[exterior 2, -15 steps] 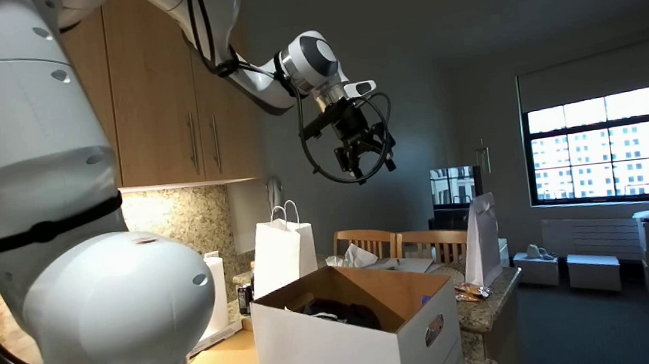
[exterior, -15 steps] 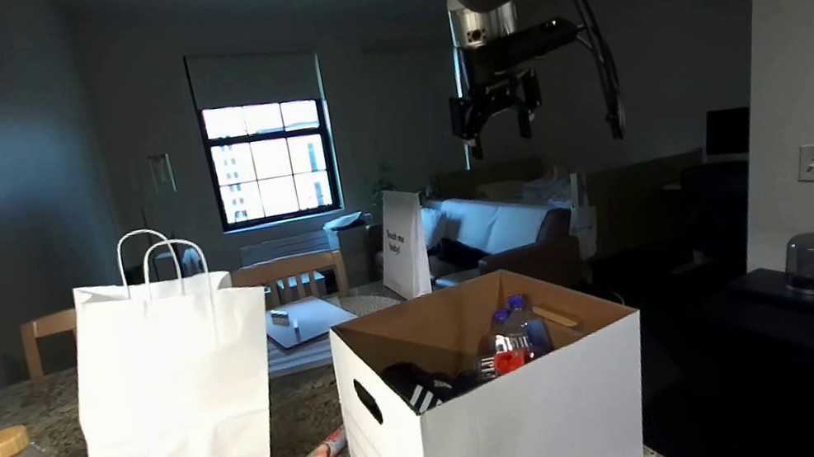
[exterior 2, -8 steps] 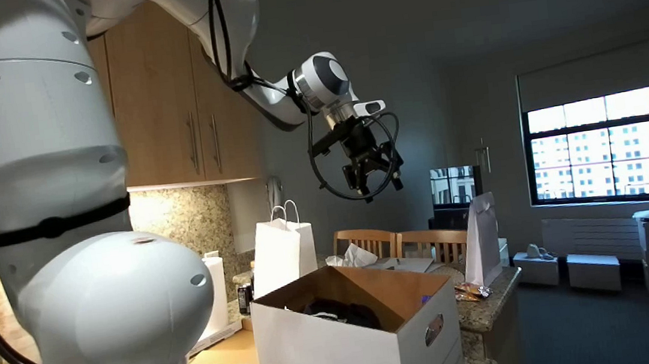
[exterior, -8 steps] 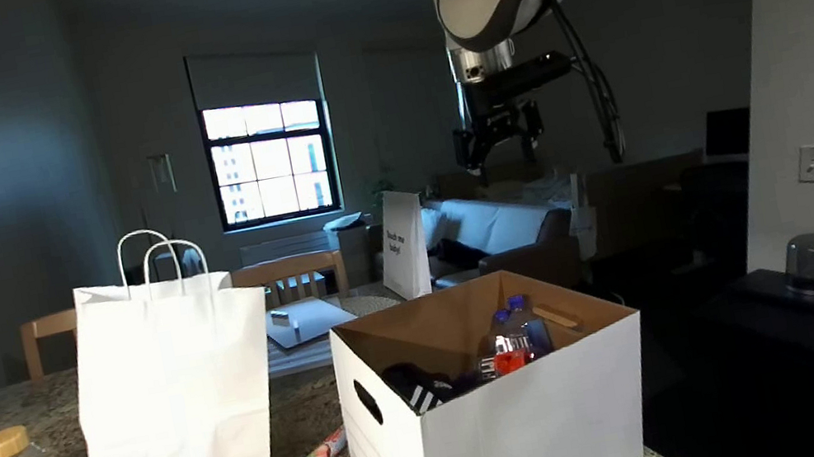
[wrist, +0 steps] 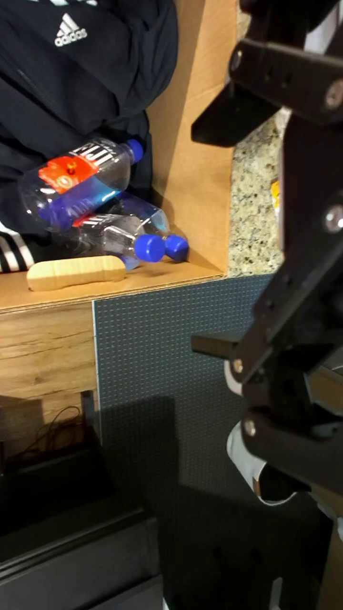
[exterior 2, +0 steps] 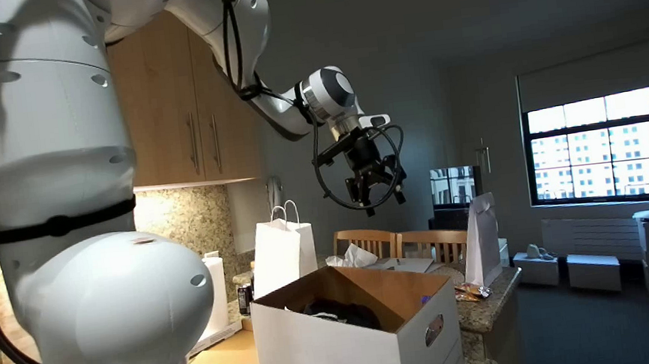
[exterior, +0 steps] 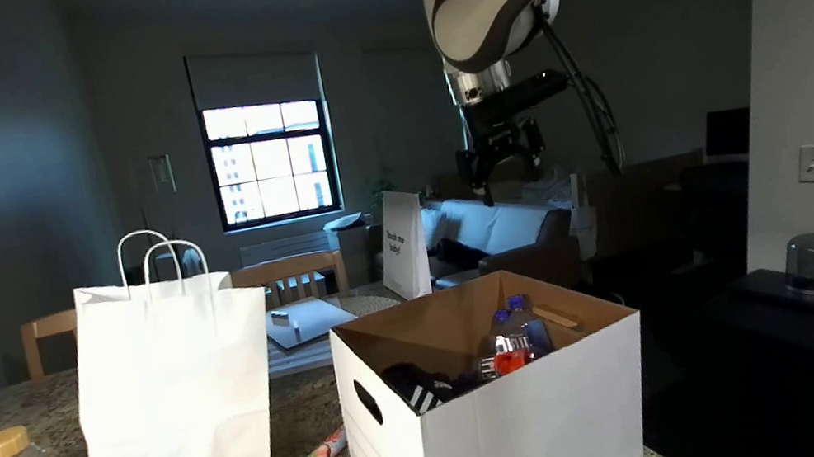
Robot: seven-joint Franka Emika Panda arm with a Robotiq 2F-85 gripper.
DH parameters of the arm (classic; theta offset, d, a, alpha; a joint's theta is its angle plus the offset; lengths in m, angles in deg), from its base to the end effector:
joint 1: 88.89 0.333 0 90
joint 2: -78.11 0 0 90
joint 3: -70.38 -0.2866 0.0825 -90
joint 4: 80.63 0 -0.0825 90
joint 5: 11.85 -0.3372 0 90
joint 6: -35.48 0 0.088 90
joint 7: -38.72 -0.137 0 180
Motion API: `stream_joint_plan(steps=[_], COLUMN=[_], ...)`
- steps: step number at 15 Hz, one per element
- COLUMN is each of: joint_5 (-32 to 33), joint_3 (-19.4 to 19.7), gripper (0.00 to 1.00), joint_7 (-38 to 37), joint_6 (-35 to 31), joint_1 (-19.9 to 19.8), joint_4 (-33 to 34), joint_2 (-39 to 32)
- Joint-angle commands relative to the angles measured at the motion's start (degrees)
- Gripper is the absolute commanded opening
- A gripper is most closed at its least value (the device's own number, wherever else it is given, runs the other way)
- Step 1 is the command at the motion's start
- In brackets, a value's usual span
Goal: Remove the box and a water bottle from the big box and put them on the counter
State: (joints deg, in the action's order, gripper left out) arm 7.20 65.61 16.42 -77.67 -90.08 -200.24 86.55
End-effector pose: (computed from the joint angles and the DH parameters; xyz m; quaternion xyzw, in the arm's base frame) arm 0.4792 0.0012 0.4547 0.9821 -0.0989 0.0516 0.1516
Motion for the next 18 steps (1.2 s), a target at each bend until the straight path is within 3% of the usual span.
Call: stream_joint_plan(steps=[1,6,9,11,18], joint_5=[7.03,15.57,12.82,13.48,10.38], joint_3=[-0.59,-0.27,-0.18,0.38,1.02], gripper=[1.00,1.00,1.00,1.00,1.00], joint_7=[-3.98,-4.93,0.56,-1.98,-0.10], joint_6=[6.70,13.97,15.49,13.77,10.57], joint_1=[0.28,3.90,5.54,6.11,5.87], joint_4=[4.52,7.51,8.07,6.95,8.73], joint_2=[-7.03,-13.16,-15.39,-14.76,-19.33])
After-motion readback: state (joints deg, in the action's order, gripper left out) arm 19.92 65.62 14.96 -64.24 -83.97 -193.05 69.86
